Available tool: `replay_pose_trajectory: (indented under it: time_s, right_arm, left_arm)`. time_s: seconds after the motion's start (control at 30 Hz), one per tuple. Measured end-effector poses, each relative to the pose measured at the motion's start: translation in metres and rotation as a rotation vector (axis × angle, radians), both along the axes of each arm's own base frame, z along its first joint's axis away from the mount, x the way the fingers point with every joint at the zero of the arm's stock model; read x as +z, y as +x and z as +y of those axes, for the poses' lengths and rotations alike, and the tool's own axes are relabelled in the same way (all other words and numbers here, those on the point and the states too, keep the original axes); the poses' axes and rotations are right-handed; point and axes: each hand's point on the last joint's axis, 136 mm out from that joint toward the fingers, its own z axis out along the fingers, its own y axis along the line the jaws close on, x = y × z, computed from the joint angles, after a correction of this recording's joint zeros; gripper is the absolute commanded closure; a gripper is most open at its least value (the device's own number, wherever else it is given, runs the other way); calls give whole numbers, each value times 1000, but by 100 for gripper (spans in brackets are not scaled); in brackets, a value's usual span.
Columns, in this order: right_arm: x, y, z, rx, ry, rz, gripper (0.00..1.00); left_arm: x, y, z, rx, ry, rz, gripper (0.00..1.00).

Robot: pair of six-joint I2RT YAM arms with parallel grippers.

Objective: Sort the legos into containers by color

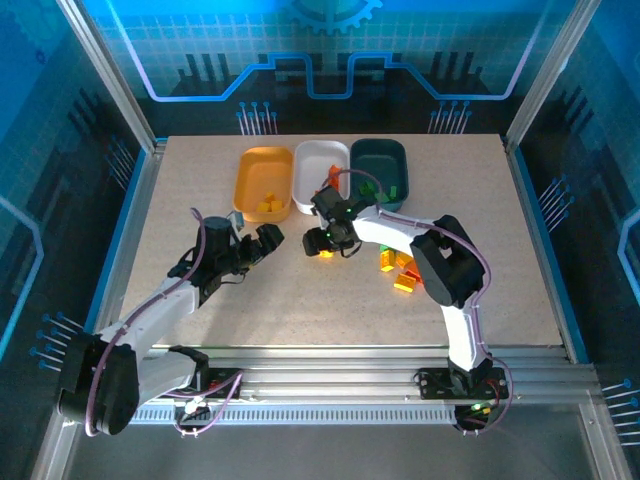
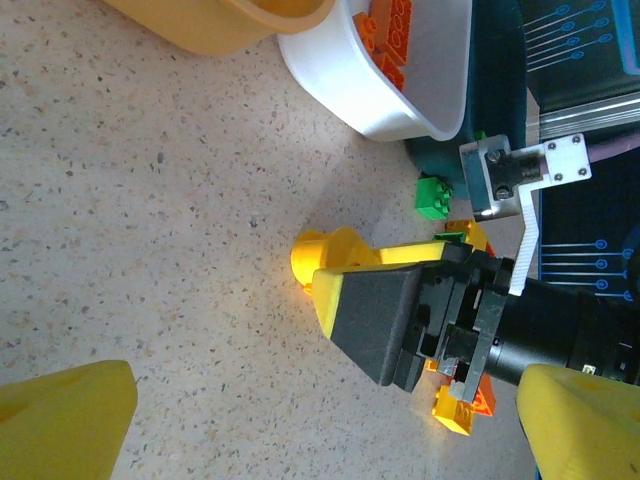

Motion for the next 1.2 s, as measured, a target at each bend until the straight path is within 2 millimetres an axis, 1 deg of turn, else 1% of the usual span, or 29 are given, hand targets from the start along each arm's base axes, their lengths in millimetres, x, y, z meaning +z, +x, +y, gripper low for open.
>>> replay_pose_trajectory:
  time_s: [0.1, 0.2, 0.27, 0.4, 0.43, 0.5, 0.57, 0.6, 0.7, 0.8, 0.9, 0.97, 1.03, 1.1, 1.17, 1.2]
  right_arm:
    - [-2, -7, 7, 67, -18, -11, 31]
    - [-3, -14, 12, 115, -39, -19, 35]
    - [-5, -15, 15, 134, -50, -23, 37]
    - [-14, -9, 19, 156, -72, -29, 37]
    - [-17, -8, 19, 162, -83, -30, 39]
    - [-16, -8, 18, 174, -93, -33, 46]
    - [-15, -6, 20, 187, -93, -45, 57]
    - [-15, -6, 21, 188, -92, -48, 60]
    - [-13, -4, 23, 179, -83, -62, 64]
    - [-10, -6, 23, 172, -75, -68, 65]
    - [6, -2, 26, 157, -46, -93, 65]
    - [25, 7, 35, 142, -9, -129, 65]
    - [46, 19, 47, 131, 37, -169, 65]
    - [73, 36, 65, 122, 98, -220, 65]
    - [97, 56, 86, 118, 159, -274, 65]
    - [103, 64, 94, 119, 180, -292, 65]
  left_arm:
    - [1, -1, 0, 0, -1, -5, 1]
    - [3, -1, 0, 1, -2, -10, 1]
    - [3, -1, 1, 3, 0, -11, 1]
    - [2, -1, 2, 6, 3, -7, 1]
    - [2, -2, 2, 6, 4, -5, 1]
    - [1, -3, 3, 7, 10, -3, 1]
    - [1, -4, 4, 6, 18, -6, 1]
    - [2, -4, 4, 7, 22, -9, 1]
    - [4, -6, 8, 20, 39, -15, 1]
    - [7, -9, 20, 67, 81, -25, 1]
    - [16, -11, 44, 164, 129, -48, 1]
    - [21, -10, 63, 244, 136, -55, 1]
    - [21, -7, 79, 307, 127, -47, 1]
    - [14, -5, 89, 336, 112, -15, 1]
    - [-1, -3, 88, 319, 100, 45, 1]
    - [-7, -3, 85, 303, 94, 75, 1]
